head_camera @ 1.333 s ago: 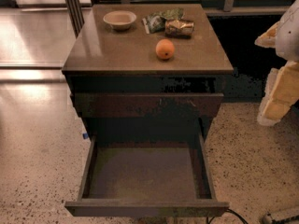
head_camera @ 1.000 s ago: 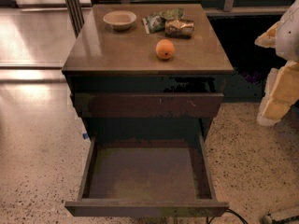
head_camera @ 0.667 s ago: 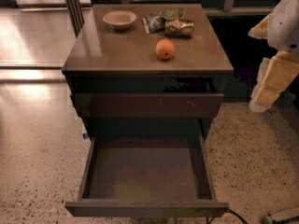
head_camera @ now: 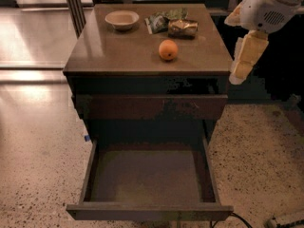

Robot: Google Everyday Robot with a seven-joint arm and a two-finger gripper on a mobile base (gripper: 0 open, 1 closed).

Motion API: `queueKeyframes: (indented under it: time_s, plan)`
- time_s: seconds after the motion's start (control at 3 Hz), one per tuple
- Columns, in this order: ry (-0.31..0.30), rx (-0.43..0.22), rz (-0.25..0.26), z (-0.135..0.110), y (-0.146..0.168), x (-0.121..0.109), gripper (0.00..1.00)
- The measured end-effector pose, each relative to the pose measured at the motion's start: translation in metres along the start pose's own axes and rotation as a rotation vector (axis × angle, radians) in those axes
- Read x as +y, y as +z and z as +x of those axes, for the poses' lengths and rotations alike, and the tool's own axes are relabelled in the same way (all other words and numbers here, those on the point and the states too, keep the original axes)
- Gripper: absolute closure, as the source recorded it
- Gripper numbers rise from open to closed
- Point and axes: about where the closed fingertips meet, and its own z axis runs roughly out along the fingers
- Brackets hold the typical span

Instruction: Place orange into middle drawer

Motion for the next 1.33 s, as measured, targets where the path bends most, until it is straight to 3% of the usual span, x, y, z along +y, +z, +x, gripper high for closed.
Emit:
queueKeyframes:
  time_s: [0.33,1.0,1.33]
  plan:
    - [-0.012,-0.050,-0.012,-0.013,0.035,-0.051,0.00]
    - [-0.003,-0.064,0.028,-0.014,0.045,-0.073,0.00]
    - [-0.038,-0.057,0.020,-0.019,0.057,-0.090,0.00]
